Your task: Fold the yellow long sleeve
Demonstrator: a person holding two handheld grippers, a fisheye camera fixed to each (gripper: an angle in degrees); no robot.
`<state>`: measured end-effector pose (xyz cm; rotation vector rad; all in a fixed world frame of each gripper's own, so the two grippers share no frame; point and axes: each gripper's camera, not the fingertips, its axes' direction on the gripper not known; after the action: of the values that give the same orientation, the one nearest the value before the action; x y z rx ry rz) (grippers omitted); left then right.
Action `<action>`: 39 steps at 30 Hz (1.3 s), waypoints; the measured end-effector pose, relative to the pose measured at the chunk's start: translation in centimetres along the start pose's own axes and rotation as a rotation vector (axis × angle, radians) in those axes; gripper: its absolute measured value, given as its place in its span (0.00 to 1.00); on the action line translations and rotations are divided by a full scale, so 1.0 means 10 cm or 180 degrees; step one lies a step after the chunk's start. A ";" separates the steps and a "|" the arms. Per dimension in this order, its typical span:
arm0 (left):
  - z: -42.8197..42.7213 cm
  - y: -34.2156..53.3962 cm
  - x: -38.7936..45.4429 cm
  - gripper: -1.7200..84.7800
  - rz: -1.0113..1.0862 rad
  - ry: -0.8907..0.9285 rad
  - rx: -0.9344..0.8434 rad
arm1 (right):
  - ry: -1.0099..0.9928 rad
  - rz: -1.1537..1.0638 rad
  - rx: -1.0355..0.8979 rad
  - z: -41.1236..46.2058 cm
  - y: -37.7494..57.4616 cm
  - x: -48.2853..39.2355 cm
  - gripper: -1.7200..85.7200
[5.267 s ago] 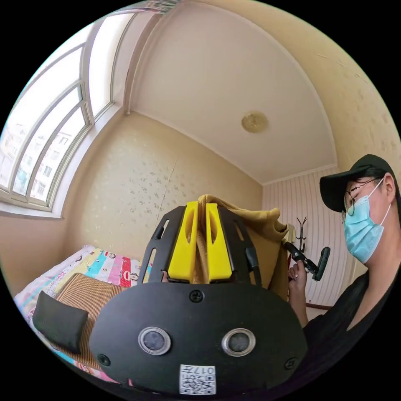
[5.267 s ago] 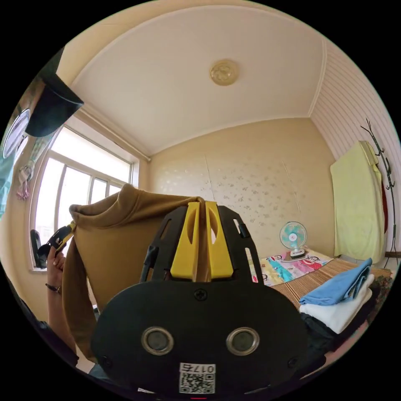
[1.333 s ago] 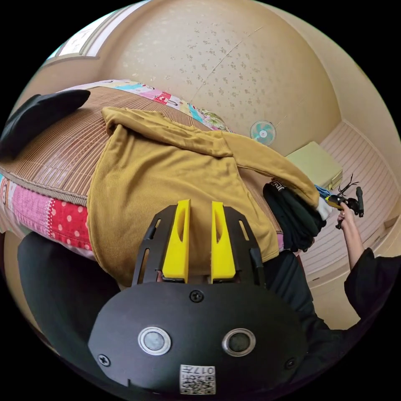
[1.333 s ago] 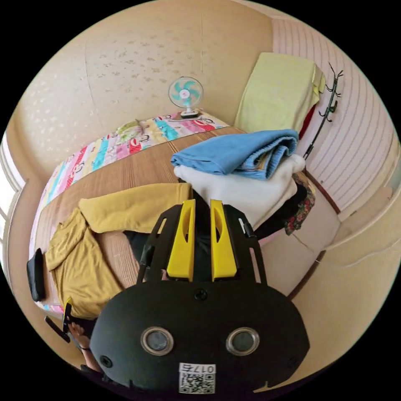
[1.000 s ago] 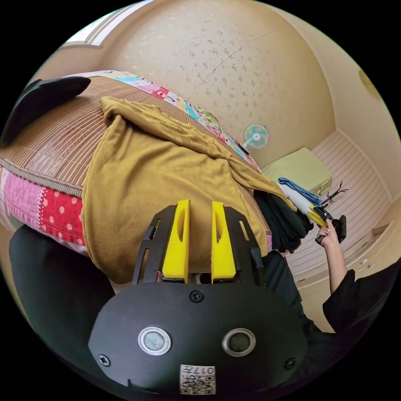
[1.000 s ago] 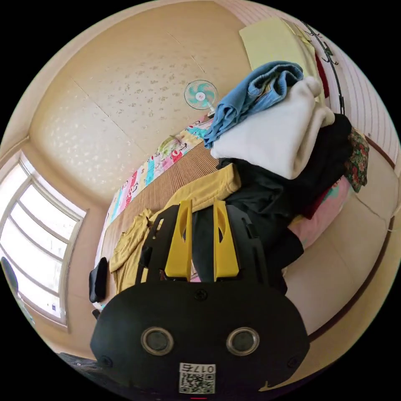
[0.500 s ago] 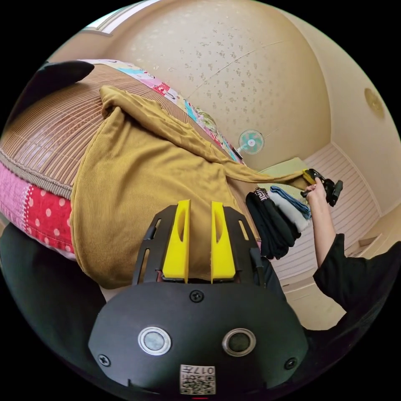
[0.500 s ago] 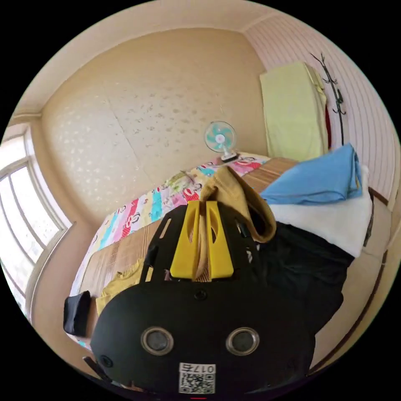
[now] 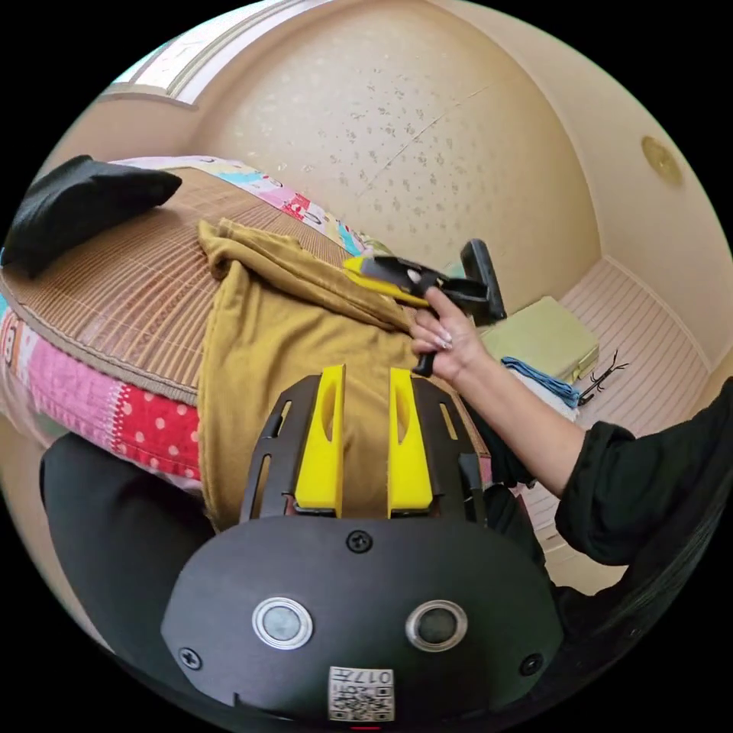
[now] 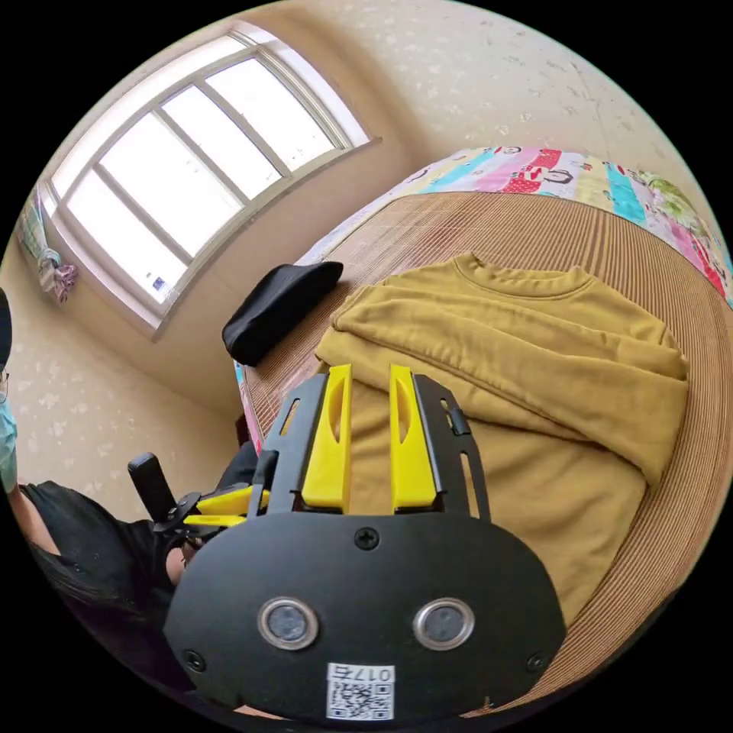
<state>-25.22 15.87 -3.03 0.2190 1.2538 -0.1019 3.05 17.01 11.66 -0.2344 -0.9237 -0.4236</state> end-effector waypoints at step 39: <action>-0.24 -0.87 -0.04 0.08 -0.0095 0.0054 -0.1498 | 0.0411 0.1229 0.0431 -1.46 3.00 0.65 0.06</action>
<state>-29.33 7.91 -4.28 -0.2062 1.2625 0.1700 30.49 36.71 7.93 -0.2520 -0.7551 -0.0188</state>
